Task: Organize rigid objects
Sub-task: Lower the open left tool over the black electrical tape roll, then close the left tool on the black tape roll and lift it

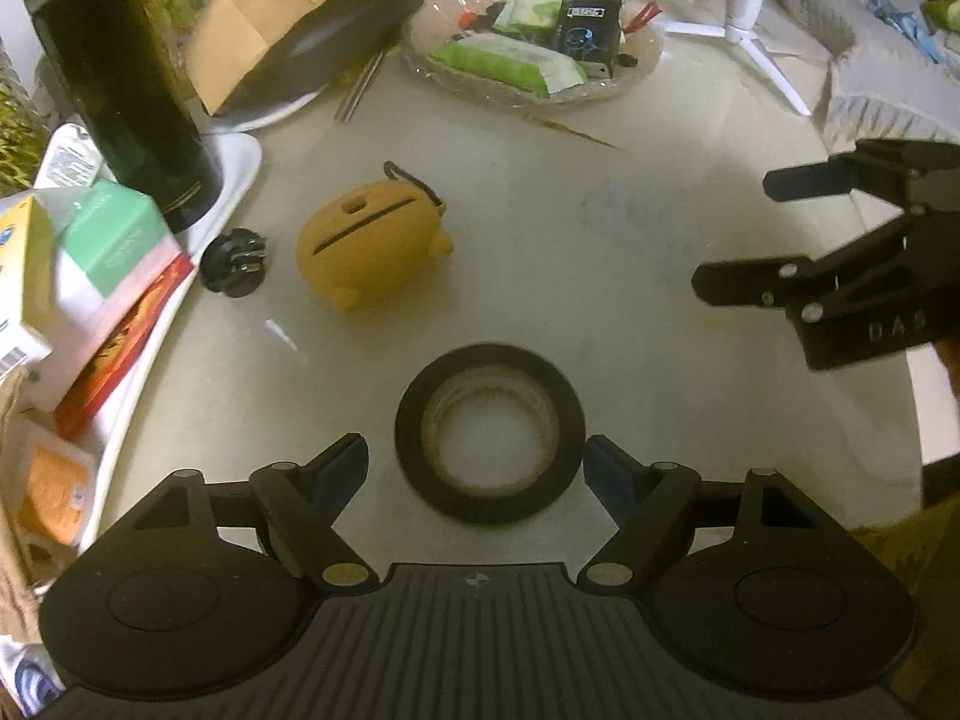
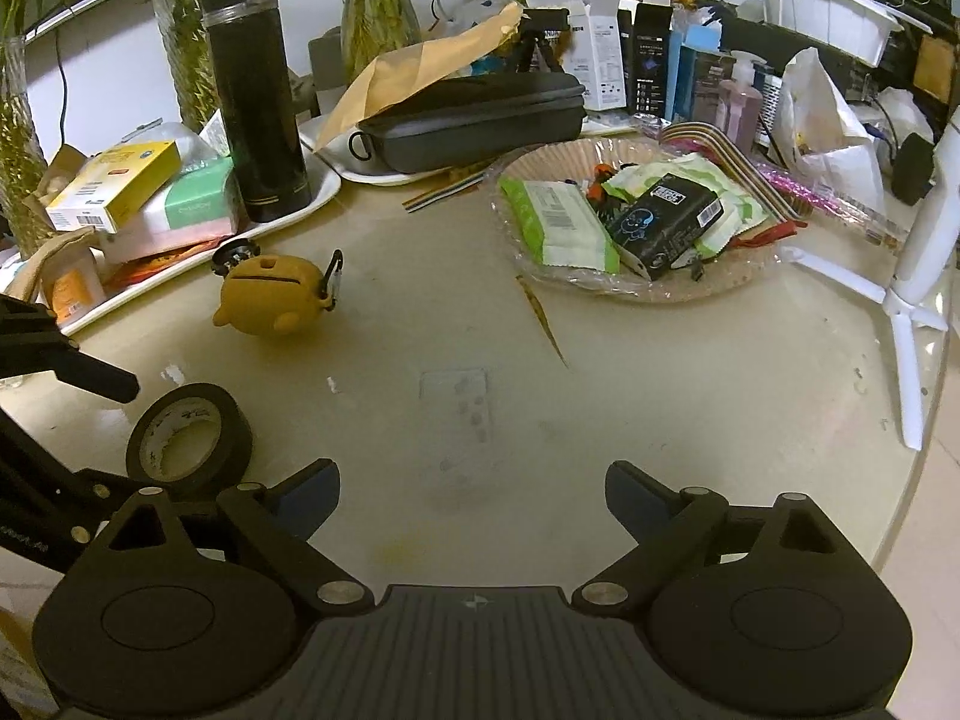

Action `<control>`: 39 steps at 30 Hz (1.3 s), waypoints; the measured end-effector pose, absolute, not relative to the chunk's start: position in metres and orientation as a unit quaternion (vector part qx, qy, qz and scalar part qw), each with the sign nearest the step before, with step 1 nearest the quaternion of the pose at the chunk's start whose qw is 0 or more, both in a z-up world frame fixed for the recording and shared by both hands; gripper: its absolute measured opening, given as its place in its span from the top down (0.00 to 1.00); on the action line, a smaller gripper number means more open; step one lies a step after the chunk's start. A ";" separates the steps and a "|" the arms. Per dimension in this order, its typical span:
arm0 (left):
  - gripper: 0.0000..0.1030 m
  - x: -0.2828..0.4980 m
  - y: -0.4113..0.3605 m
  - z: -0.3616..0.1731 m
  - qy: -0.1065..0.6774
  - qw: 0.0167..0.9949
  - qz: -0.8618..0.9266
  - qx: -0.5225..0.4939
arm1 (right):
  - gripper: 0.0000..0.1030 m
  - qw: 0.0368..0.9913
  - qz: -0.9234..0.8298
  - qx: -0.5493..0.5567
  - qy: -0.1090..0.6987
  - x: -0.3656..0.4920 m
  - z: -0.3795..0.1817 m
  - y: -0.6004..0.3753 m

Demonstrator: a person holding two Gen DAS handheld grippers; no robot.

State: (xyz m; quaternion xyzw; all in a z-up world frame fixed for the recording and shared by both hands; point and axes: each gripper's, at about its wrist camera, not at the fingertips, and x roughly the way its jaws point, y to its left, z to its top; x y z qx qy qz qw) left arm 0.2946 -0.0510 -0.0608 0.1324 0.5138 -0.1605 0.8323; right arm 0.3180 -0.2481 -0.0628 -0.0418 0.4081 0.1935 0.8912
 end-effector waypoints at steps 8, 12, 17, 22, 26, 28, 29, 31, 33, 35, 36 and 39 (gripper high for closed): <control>0.26 0.303 -0.065 -0.074 0.518 0.829 -0.149 0.149 | 0.18 0.885 0.203 -0.054 0.415 0.331 -0.071 -0.239; 0.29 0.301 -0.064 -0.075 0.515 0.831 -0.150 0.147 | 0.22 0.883 0.210 -0.066 0.414 0.336 -0.076 -0.231; 0.30 0.300 -0.063 -0.074 0.512 0.834 -0.150 0.143 | 0.34 0.881 0.210 -0.074 0.418 0.341 -0.085 -0.226; 0.30 0.300 -0.061 -0.073 0.513 0.834 -0.152 0.137 | 0.53 0.884 0.211 -0.070 0.411 0.340 -0.084 -0.227; 0.30 0.299 -0.059 -0.071 0.511 0.836 -0.154 0.128 | 0.66 0.886 0.211 -0.075 0.405 0.338 -0.084 -0.224; 0.30 0.298 -0.058 -0.070 0.507 0.838 -0.155 0.127 | 0.66 0.887 0.208 -0.079 0.404 0.337 -0.083 -0.223; 0.30 0.298 -0.057 -0.069 0.506 0.839 -0.156 0.126 | 0.66 0.887 0.209 -0.081 0.404 0.336 -0.083 -0.222; 0.30 0.298 -0.057 -0.067 0.503 0.841 -0.155 0.123 | 0.66 0.885 0.212 -0.080 0.406 0.336 -0.082 -0.221; 0.30 0.297 -0.056 -0.064 0.498 0.844 -0.155 0.120 | 0.66 0.886 0.210 -0.076 0.407 0.335 -0.081 -0.222; 0.30 0.297 -0.055 -0.061 0.493 0.847 -0.157 0.118 | 0.66 0.886 0.207 -0.069 0.408 0.335 -0.079 -0.224; 0.30 0.297 -0.055 -0.059 0.491 0.849 -0.157 0.117 | 0.66 0.887 0.207 -0.066 0.408 0.335 -0.078 -0.224; 0.30 0.296 -0.054 -0.053 0.483 0.854 -0.159 0.114 | 0.66 0.889 0.209 -0.060 0.404 0.334 -0.073 -0.225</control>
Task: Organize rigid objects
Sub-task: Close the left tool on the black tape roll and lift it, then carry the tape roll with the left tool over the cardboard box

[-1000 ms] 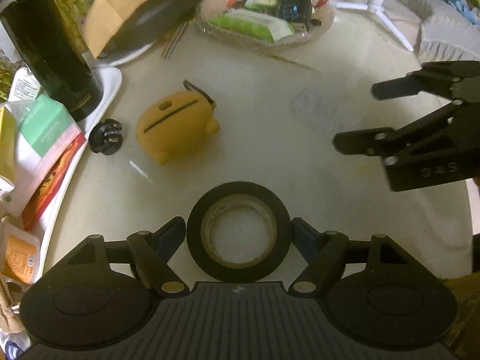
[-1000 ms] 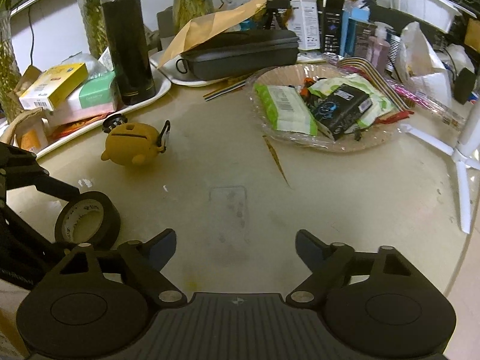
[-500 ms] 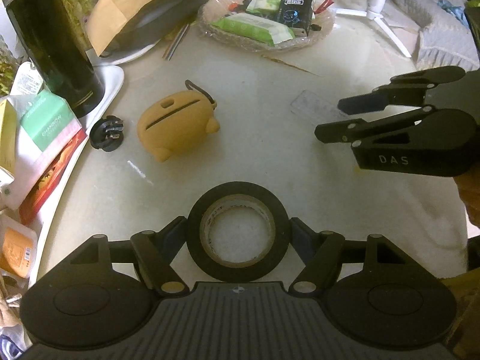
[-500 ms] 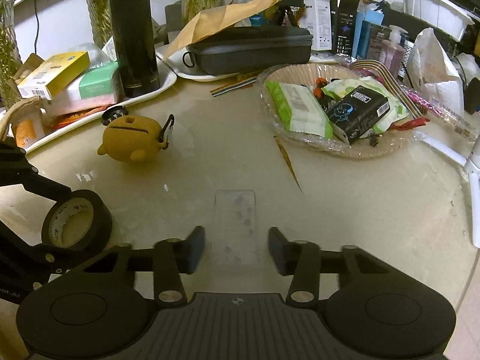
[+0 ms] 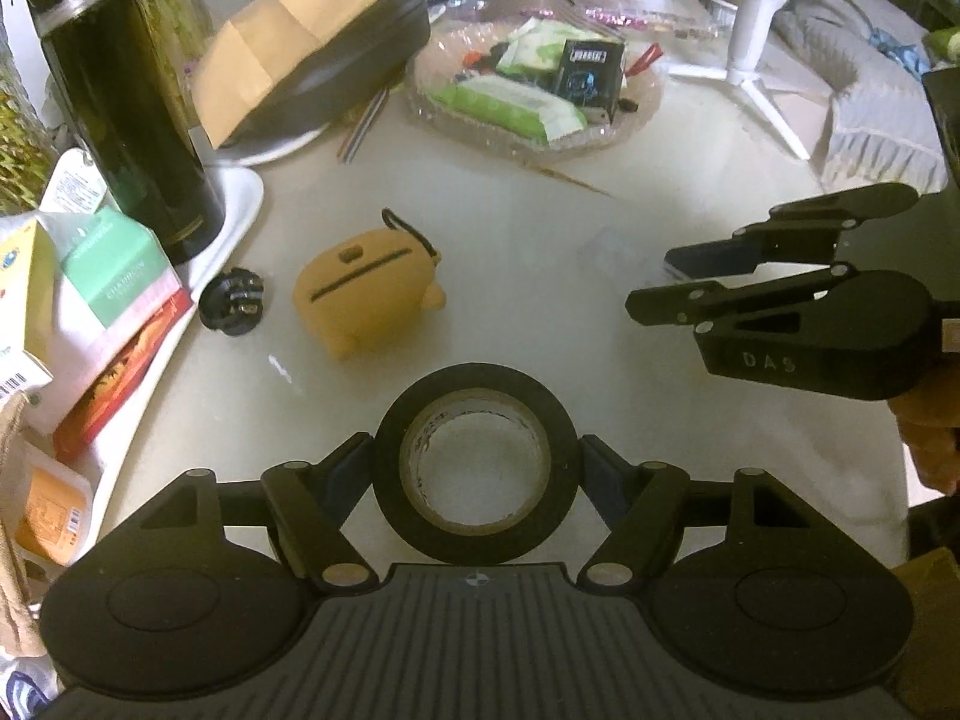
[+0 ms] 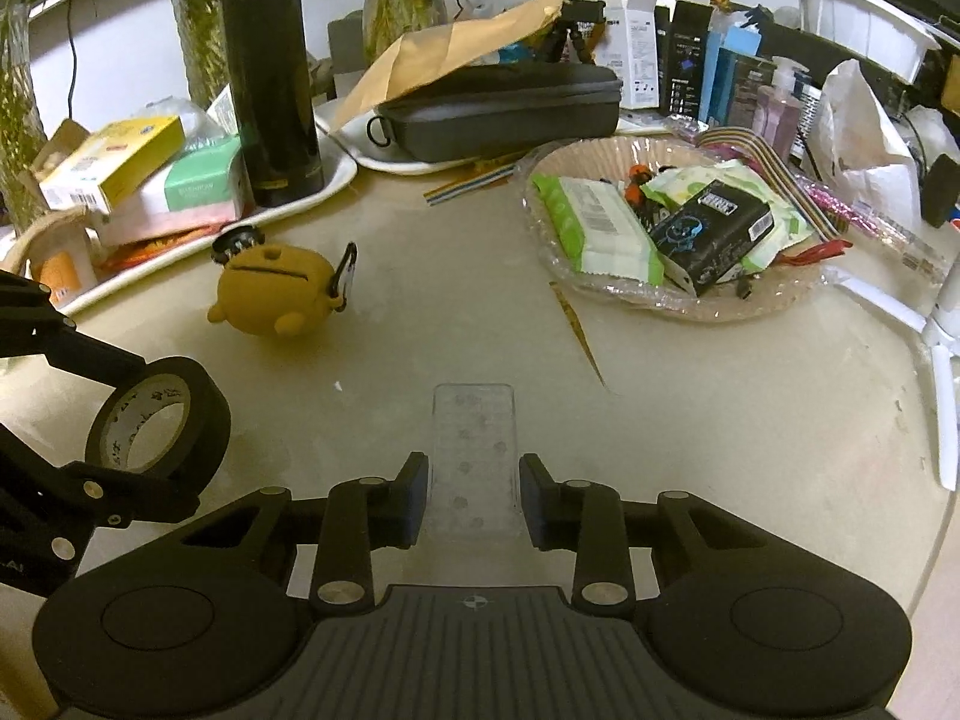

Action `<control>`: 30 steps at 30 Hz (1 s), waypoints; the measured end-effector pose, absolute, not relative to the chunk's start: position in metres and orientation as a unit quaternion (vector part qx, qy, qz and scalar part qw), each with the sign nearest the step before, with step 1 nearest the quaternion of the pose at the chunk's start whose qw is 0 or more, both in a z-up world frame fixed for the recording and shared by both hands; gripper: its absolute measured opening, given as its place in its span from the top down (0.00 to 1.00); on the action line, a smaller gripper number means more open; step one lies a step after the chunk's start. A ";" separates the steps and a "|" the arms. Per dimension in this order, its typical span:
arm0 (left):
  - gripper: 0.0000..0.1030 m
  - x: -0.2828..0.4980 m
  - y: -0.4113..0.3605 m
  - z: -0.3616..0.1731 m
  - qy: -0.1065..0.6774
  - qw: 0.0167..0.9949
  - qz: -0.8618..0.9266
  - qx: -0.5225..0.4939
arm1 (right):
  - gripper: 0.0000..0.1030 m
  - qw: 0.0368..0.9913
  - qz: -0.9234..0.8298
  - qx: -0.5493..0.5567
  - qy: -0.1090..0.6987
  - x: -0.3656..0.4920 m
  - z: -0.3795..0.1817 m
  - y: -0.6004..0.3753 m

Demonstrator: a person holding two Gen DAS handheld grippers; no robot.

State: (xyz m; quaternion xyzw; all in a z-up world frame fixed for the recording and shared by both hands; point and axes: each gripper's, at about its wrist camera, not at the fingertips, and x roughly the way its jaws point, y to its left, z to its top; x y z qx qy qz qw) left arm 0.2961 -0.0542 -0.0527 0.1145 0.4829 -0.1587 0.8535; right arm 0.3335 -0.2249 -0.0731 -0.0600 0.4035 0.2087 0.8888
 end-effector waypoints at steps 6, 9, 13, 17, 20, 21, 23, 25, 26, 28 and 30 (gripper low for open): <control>0.30 0.290 -0.053 -0.035 0.461 0.866 -0.160 0.110 | 0.66 0.890 0.221 -0.055 0.396 0.325 -0.063 -0.224; 0.30 0.283 -0.052 -0.026 0.451 0.871 -0.164 0.105 | 0.66 0.890 0.227 -0.050 0.392 0.318 -0.056 -0.225; 0.30 0.275 -0.051 -0.018 0.440 0.877 -0.166 0.101 | 0.66 0.890 0.233 -0.048 0.388 0.307 -0.047 -0.226; 0.30 0.264 -0.050 -0.012 0.432 0.882 -0.163 0.098 | 0.66 0.892 0.236 -0.041 0.382 0.295 -0.036 -0.231; 0.30 0.255 -0.049 -0.007 0.426 0.884 -0.165 0.098 | 0.66 0.895 0.237 -0.036 0.376 0.286 -0.026 -0.235; 0.30 0.253 -0.049 -0.005 0.424 0.885 -0.165 0.099 | 0.66 0.896 0.238 -0.034 0.374 0.284 -0.023 -0.236; 0.30 0.247 -0.048 -0.003 0.420 0.887 -0.163 0.099 | 0.66 0.897 0.241 -0.027 0.371 0.277 -0.017 -0.238; 0.30 0.242 -0.046 -0.001 0.418 0.889 -0.161 0.098 | 0.66 0.897 0.243 -0.025 0.368 0.270 -0.013 -0.239; 0.30 0.239 -0.045 0.000 0.418 0.889 -0.159 0.097 | 0.66 0.897 0.244 -0.025 0.367 0.267 -0.011 -0.239; 0.30 0.233 -0.042 0.001 0.415 0.892 -0.154 0.096 | 0.66 0.897 0.248 -0.025 0.364 0.260 -0.007 -0.240; 0.30 0.227 -0.039 0.004 0.412 0.894 -0.150 0.091 | 0.66 0.898 0.250 -0.025 0.362 0.254 -0.005 -0.241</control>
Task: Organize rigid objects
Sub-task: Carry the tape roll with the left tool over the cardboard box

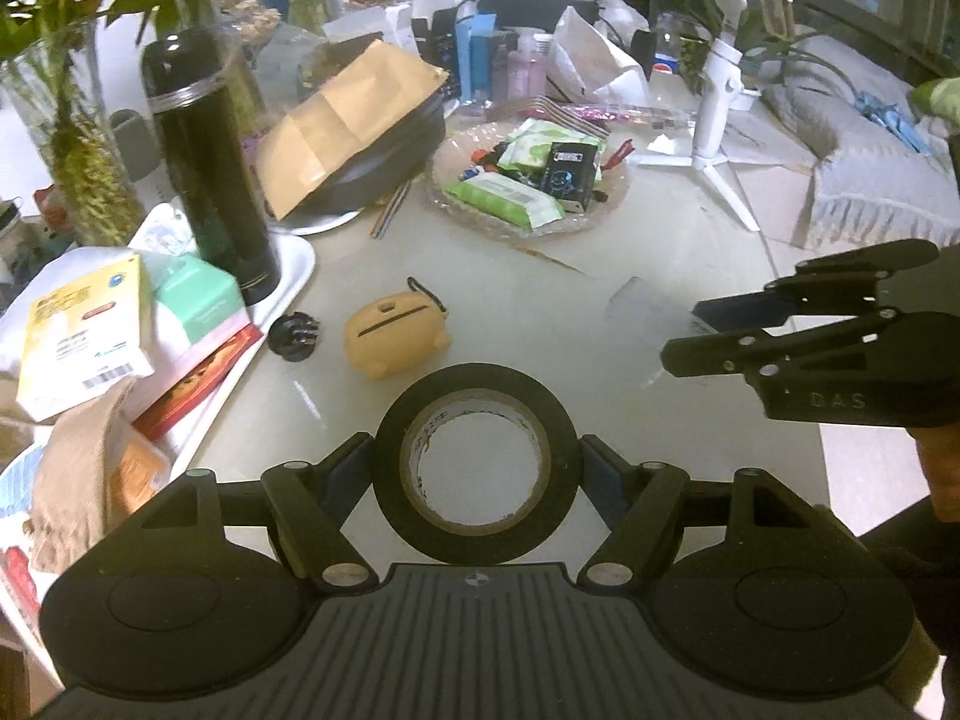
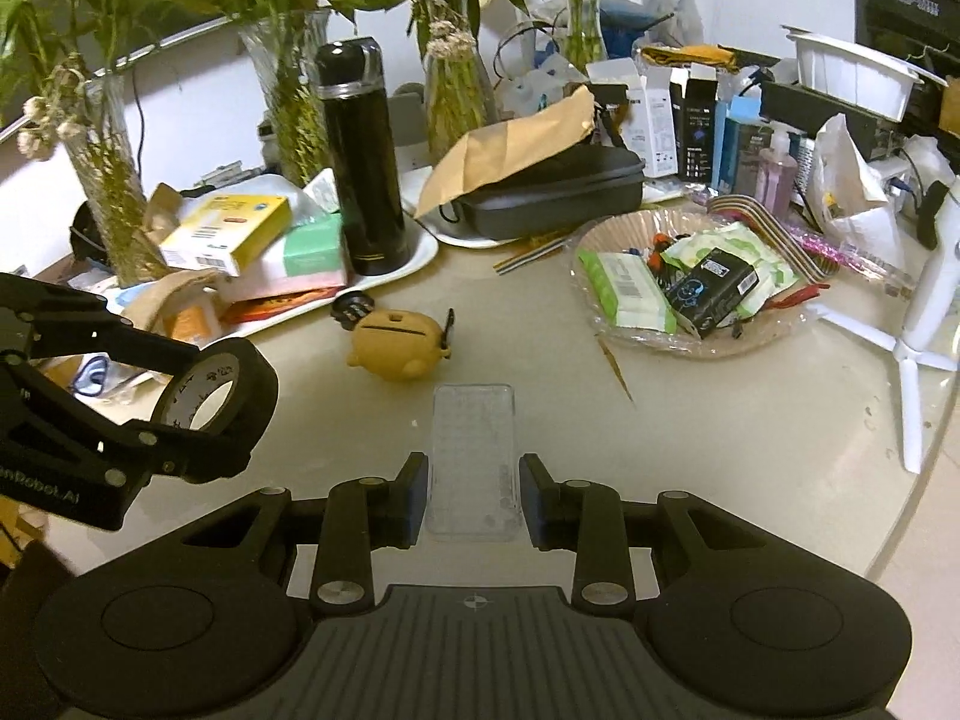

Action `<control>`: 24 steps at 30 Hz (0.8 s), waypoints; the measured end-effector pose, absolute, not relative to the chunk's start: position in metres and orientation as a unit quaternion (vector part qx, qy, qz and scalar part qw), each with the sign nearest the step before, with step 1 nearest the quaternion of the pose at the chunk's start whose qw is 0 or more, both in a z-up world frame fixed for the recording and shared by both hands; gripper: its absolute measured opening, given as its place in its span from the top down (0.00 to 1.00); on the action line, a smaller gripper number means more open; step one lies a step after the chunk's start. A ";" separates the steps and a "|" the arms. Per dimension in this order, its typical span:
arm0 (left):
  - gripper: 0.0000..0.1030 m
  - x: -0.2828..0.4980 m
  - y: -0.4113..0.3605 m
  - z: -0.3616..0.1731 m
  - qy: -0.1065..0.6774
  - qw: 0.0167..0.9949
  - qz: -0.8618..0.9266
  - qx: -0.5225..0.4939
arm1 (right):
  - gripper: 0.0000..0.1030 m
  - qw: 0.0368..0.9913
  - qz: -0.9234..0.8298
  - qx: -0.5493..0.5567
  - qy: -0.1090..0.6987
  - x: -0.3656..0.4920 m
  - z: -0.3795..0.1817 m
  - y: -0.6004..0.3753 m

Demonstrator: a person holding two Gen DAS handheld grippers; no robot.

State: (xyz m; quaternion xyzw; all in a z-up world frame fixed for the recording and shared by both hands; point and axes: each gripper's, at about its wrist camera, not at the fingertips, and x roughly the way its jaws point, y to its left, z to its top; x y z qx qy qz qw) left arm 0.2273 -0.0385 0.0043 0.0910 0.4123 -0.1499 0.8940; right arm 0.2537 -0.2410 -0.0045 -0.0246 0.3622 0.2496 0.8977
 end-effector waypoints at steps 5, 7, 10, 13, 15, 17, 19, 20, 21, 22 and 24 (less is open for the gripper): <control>0.30 0.219 -0.033 0.007 0.410 0.898 -0.144 0.073 | 0.66 0.897 0.256 -0.023 0.361 0.241 0.001 -0.241; 0.30 0.215 -0.032 0.008 0.408 0.899 -0.143 0.069 | 0.66 0.896 0.258 -0.021 0.360 0.234 0.003 -0.241; 0.30 0.207 -0.029 0.010 0.405 0.901 -0.141 0.061 | 0.66 0.897 0.261 -0.017 0.357 0.226 0.006 -0.240; 0.30 0.197 -0.027 0.011 0.403 0.903 -0.138 0.053 | 0.66 0.897 0.264 -0.015 0.355 0.218 0.009 -0.240; 0.30 0.191 -0.025 0.011 0.404 0.903 -0.136 0.050 | 0.66 0.896 0.267 -0.015 0.354 0.213 0.010 -0.239; 0.30 0.186 -0.024 0.010 0.404 0.904 -0.134 0.048 | 0.66 0.896 0.268 -0.015 0.353 0.208 0.010 -0.238; 0.30 0.181 -0.023 0.011 0.403 0.905 -0.133 0.043 | 0.66 0.896 0.270 -0.013 0.352 0.204 0.011 -0.238; 0.30 0.179 -0.022 0.011 0.402 0.905 -0.133 0.040 | 0.66 0.897 0.270 -0.012 0.351 0.202 0.012 -0.238; 0.30 0.176 -0.021 0.011 0.402 0.905 -0.133 0.036 | 0.66 0.897 0.270 -0.011 0.349 0.199 0.012 -0.237; 0.30 0.173 -0.021 0.011 0.401 0.906 -0.133 0.034 | 0.66 0.897 0.271 -0.011 0.348 0.197 0.013 -0.237; 0.30 0.168 -0.021 0.010 0.401 0.906 -0.131 0.032 | 0.66 0.898 0.273 -0.010 0.345 0.192 0.014 -0.237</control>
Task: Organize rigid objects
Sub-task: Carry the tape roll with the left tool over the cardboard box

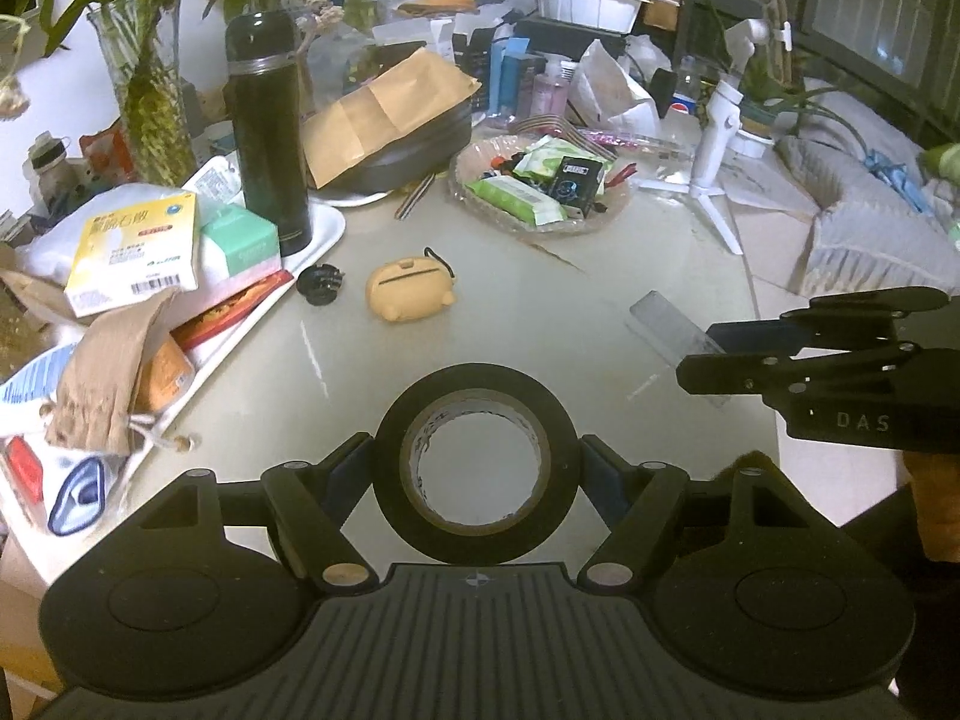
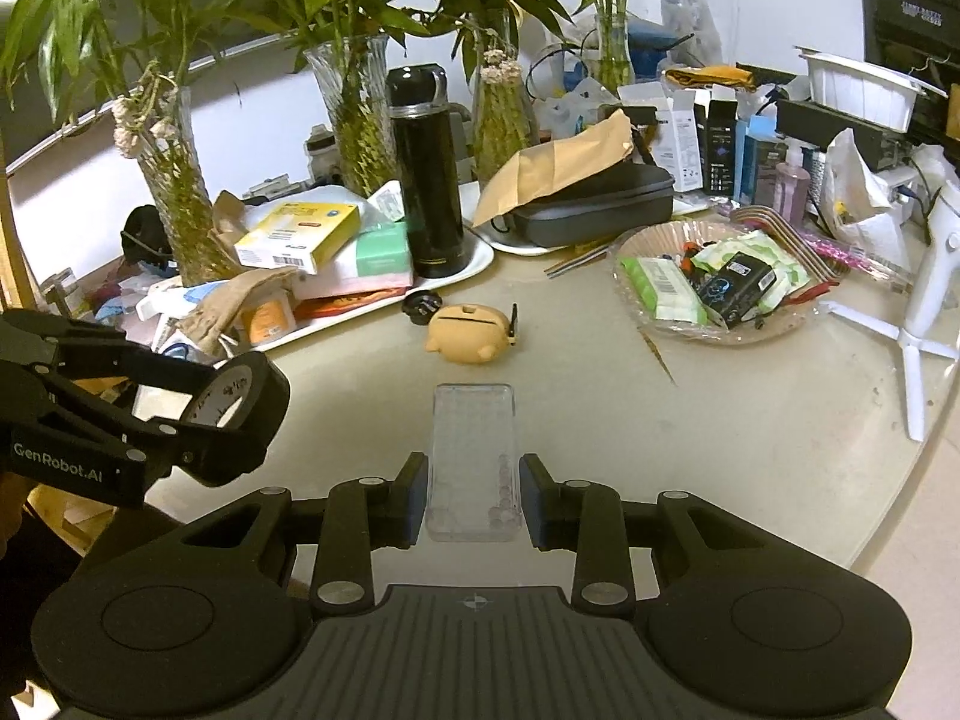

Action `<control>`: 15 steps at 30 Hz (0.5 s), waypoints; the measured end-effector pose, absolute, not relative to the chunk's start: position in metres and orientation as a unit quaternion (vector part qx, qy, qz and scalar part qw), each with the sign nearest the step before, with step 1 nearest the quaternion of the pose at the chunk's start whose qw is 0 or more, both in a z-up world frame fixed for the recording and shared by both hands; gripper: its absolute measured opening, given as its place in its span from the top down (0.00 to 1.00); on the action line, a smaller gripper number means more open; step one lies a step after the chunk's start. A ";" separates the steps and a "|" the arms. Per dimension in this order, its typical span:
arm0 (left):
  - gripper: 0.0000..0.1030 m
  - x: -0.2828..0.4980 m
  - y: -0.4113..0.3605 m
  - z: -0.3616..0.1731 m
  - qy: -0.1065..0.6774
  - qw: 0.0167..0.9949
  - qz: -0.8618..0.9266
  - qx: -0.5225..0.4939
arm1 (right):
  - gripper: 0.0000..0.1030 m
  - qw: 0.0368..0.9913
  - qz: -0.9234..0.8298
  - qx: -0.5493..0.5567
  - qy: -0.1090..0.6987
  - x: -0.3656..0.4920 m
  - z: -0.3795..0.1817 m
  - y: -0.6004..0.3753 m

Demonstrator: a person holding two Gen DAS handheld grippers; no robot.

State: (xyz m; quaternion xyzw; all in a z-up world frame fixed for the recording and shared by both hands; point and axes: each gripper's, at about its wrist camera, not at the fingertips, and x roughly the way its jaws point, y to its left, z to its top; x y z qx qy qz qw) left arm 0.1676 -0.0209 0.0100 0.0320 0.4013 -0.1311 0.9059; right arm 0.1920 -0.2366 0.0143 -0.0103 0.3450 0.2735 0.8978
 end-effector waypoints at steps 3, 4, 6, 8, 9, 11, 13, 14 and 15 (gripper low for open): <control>0.30 0.159 -0.021 0.010 0.400 0.907 -0.130 0.029 | 0.66 0.897 0.276 -0.011 0.345 0.185 0.015 -0.235; 0.30 0.157 -0.021 0.010 0.398 0.908 -0.130 0.028 | 0.66 0.897 0.277 -0.011 0.345 0.183 0.015 -0.235; 0.30 0.151 -0.020 0.011 0.395 0.909 -0.129 0.024 | 0.66 0.896 0.280 -0.009 0.344 0.177 0.015 -0.235; 0.30 0.145 -0.018 0.012 0.392 0.911 -0.128 0.019 | 0.66 0.896 0.281 -0.006 0.343 0.173 0.016 -0.236; 0.30 0.143 -0.018 0.012 0.391 0.911 -0.128 0.017 | 0.66 0.896 0.281 -0.005 0.343 0.171 0.016 -0.236; 0.30 0.136 -0.017 0.012 0.389 0.912 -0.128 0.015 | 0.66 0.896 0.282 -0.003 0.343 0.166 0.017 -0.237; 0.30 0.129 -0.017 0.012 0.386 0.913 -0.129 0.014 | 0.66 0.896 0.284 -0.001 0.342 0.161 0.017 -0.237; 0.30 0.126 -0.018 0.013 0.384 0.914 -0.130 0.013 | 0.66 0.896 0.284 0.000 0.342 0.158 0.017 -0.237; 0.30 0.123 -0.018 0.013 0.383 0.914 -0.132 0.013 | 0.66 0.896 0.285 0.001 0.341 0.156 0.018 -0.238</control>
